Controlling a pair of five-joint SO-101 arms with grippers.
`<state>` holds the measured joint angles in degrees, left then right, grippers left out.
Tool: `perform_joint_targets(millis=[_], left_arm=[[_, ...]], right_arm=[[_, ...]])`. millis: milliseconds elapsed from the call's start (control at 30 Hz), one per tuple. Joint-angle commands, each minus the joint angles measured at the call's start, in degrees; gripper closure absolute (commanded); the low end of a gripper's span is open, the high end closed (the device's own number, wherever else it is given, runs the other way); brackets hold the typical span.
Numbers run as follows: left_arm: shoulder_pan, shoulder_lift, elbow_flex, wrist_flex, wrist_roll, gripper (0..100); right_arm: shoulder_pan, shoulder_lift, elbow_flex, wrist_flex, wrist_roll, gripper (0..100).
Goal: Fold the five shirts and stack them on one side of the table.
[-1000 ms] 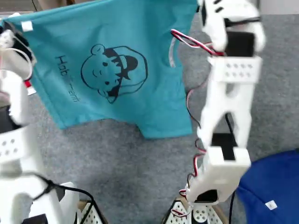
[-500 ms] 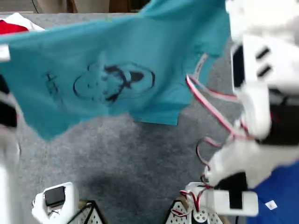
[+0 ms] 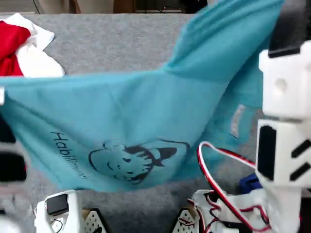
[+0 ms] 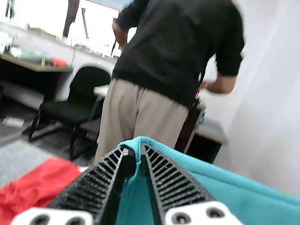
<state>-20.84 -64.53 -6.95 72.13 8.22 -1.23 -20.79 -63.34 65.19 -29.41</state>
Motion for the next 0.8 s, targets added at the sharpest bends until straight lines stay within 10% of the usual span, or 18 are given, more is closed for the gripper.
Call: perform_joint_targets(millis=[0,767], left_arm=[[-0.5,-0.2,9.2,-6.4,-0.1,98],[-0.8,0.0,36.0,-28.4,-0.6,98]], right_arm=[[0.9,1.5,1.2,-3.6,1.7,99.3],[1.2,21.6,8.1,-8.4,2.1,99.3]])
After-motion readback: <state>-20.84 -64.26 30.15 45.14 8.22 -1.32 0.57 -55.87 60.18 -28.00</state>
